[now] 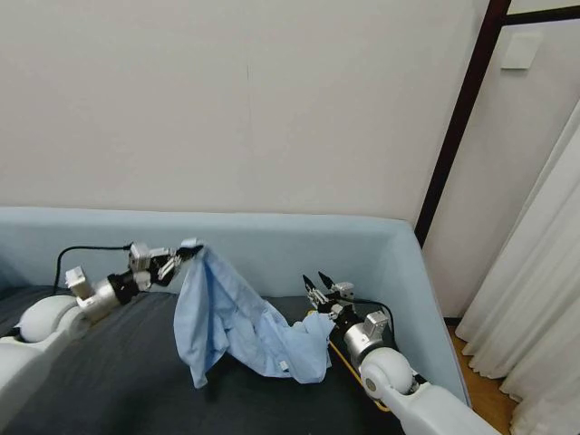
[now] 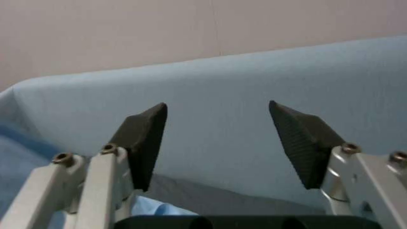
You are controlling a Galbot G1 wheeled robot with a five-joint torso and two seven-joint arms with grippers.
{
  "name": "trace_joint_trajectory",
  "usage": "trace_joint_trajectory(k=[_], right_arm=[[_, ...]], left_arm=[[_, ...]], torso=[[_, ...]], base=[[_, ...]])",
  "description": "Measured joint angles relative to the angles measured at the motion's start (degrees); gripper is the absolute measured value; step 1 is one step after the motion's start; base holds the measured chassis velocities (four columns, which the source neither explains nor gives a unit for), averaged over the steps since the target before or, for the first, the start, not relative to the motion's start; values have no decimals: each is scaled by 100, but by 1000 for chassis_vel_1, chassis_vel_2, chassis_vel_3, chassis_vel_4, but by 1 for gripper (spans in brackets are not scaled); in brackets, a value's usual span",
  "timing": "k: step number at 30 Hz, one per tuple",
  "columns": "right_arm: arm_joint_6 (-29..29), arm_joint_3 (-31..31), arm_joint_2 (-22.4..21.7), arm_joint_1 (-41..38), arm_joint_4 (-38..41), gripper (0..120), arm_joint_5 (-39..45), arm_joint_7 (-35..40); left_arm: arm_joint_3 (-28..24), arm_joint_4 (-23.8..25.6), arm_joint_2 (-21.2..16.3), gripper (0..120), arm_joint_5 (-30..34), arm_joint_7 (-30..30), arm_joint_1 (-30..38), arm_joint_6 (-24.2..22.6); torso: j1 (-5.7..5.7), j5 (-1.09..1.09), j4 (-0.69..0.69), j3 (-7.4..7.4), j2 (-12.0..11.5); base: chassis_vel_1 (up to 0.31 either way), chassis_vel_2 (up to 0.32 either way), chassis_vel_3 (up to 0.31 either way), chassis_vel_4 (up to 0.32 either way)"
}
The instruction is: Pick up the clothes from the sofa and hang them on the clothes hanger.
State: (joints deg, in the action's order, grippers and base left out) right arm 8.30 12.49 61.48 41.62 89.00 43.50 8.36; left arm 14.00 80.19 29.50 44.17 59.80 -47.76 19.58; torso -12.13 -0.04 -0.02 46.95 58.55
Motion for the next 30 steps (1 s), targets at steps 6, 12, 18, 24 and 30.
trace_joint_trajectory(k=[6,12,18,24,30], right_arm=[[-279,196,-41,-58,-128,91,-80,141],[-504,455,-94,-259,-601,100,-259,4],[-361,875,-18,-823,-1578,100,-452,-890],[-33,1438,313,-1426,-2747,100,-756,-1981],[126,2212,1113,-2357,-4208,100,-1015,-2397]], left_arm=[[90,-676,182,0,-1314,1296,-81,387],[29,-1424,603,0,-2202,1704,-77,789],[54,-1972,1137,0,-2527,1518,8,1084],[501,-1930,1586,0,-2570,1459,-68,1029],[985,-1713,1931,0,-2763,1543,-384,965]], torso=[[0,0,-7,0,0],[0,0,-4,1,-1],[-1,-2,-6,1,-1],[0,2,-5,1,0],[-1,-1,-4,2,-1]], base=[[0,0,0,0],[0,0,0,0],[0,0,0,0],[0,0,0,0],[0,0,0,0]])
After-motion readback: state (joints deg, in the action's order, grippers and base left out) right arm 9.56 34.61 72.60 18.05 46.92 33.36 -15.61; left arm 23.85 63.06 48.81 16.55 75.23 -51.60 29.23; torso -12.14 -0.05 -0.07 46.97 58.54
